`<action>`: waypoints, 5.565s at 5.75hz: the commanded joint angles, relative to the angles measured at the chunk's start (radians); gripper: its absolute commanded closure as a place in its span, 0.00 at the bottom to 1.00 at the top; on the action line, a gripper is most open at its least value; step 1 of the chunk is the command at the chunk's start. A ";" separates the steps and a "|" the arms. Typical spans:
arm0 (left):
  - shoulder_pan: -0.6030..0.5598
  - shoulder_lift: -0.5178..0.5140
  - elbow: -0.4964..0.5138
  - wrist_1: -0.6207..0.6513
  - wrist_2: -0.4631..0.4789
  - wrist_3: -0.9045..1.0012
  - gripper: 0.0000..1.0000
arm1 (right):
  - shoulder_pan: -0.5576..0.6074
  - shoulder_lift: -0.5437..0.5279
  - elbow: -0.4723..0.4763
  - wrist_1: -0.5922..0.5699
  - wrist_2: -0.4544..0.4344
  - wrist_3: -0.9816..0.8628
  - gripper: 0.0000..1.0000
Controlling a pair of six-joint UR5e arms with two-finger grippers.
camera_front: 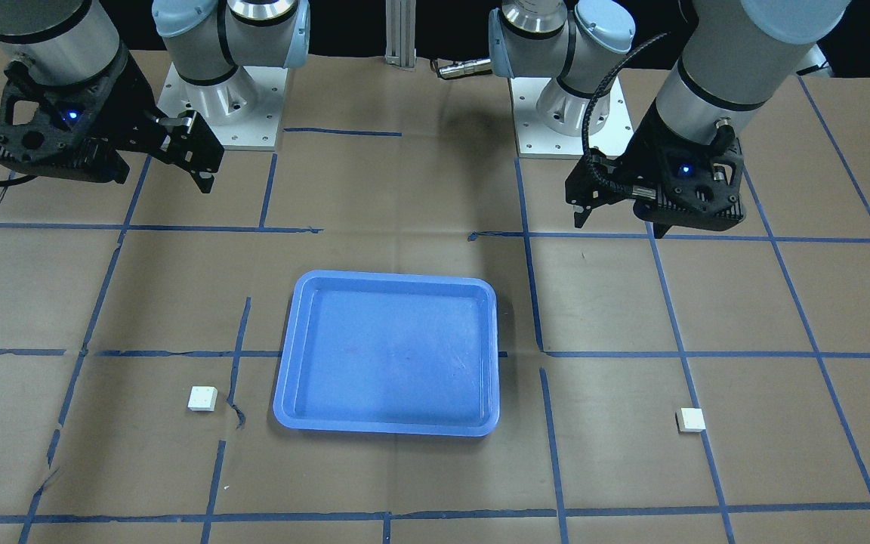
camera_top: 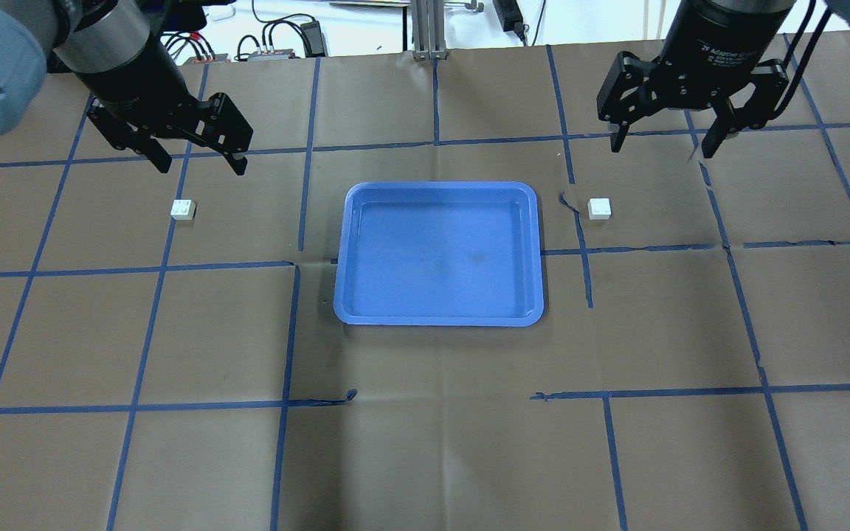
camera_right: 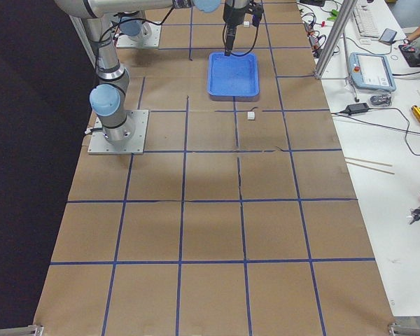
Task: Assemble white blocks and place on blue tray
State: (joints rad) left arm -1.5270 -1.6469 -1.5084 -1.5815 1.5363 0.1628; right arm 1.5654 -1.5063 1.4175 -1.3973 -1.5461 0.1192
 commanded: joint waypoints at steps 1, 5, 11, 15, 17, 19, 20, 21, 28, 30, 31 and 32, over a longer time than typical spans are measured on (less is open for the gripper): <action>0.005 0.001 -0.018 0.000 -0.001 0.064 0.01 | 0.002 0.007 0.000 -0.002 0.009 -0.013 0.00; 0.172 -0.075 -0.039 0.037 -0.004 0.799 0.01 | -0.002 0.008 0.007 -0.046 0.001 -0.468 0.00; 0.318 -0.338 -0.120 0.510 0.004 1.694 0.02 | -0.105 0.101 -0.032 -0.173 0.010 -1.644 0.00; 0.344 -0.461 -0.147 0.606 -0.075 1.793 0.02 | -0.182 0.315 -0.068 -0.224 0.175 -1.986 0.00; 0.344 -0.488 -0.161 0.663 -0.084 1.796 0.02 | -0.186 0.404 -0.040 -0.291 0.265 -2.062 0.00; 0.344 -0.491 -0.153 0.661 -0.079 1.819 0.06 | -0.250 0.416 0.103 -0.451 0.370 -2.083 0.00; 0.344 -0.491 -0.151 0.663 -0.082 1.822 0.18 | -0.263 0.419 0.154 -0.488 0.406 -2.060 0.00; 0.344 -0.493 -0.145 0.661 -0.081 1.822 0.20 | -0.263 0.438 0.187 -0.530 0.437 -2.031 0.00; 0.344 -0.487 -0.121 0.649 -0.081 1.816 0.88 | -0.304 0.506 0.337 -0.727 0.491 -2.055 0.00; 0.308 -0.447 -0.122 0.614 -0.111 1.753 0.98 | -0.304 0.502 0.330 -0.726 0.498 -2.052 0.11; 0.233 -0.421 -0.122 0.580 -0.169 1.720 1.00 | -0.304 0.502 0.328 -0.727 0.497 -2.053 0.29; 0.141 -0.397 -0.121 0.554 -0.195 1.619 1.00 | -0.304 0.500 0.328 -0.732 0.495 -2.054 0.40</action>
State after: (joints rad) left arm -1.3067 -2.0668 -1.6301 -1.0016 1.3723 1.8588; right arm 1.2610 -1.0052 1.7464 -2.1256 -1.0495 -1.9340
